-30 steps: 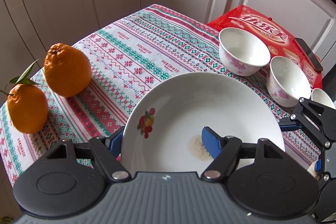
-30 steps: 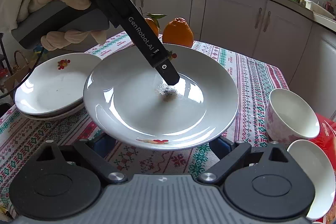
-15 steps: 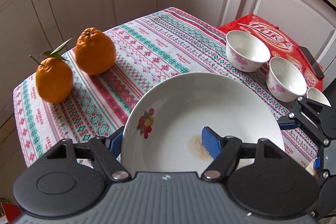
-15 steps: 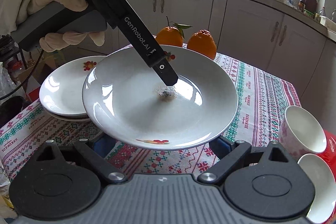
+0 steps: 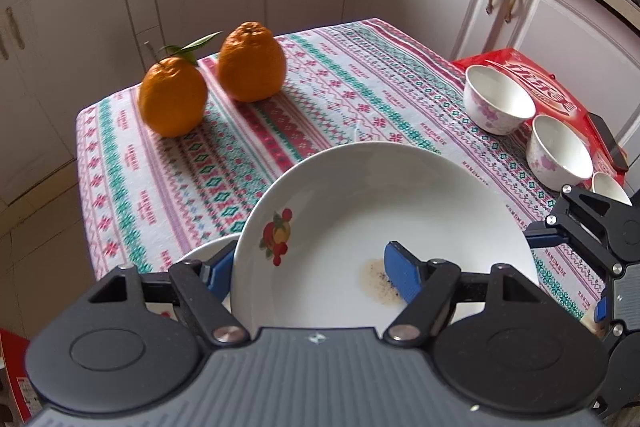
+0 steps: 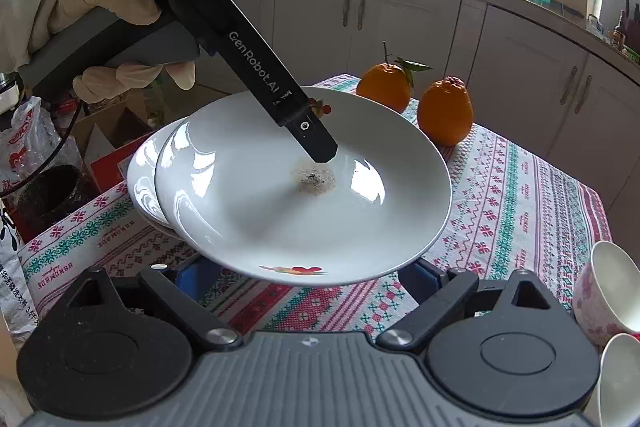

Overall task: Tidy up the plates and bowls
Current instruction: 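Lift and carry the stained plate with the left gripper toward the plate stack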

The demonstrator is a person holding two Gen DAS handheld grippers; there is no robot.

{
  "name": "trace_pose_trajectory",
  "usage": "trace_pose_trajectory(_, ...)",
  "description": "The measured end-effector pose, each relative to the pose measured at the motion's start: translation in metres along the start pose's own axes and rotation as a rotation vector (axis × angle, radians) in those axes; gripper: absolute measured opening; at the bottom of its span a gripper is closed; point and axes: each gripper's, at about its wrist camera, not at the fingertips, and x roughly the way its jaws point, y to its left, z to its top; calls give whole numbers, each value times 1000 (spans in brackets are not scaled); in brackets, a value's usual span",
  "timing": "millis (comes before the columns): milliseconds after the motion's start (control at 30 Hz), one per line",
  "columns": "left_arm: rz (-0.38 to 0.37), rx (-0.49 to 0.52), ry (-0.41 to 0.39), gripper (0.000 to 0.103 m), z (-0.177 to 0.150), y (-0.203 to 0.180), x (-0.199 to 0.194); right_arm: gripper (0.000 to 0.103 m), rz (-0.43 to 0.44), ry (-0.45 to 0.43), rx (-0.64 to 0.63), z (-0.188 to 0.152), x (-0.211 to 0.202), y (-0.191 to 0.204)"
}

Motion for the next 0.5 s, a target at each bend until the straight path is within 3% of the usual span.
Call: trace_pose_trajectory(500, 16, -111, -5, 75, -37, 30, -9, 97, 49, 16, -61, 8, 9, 25)
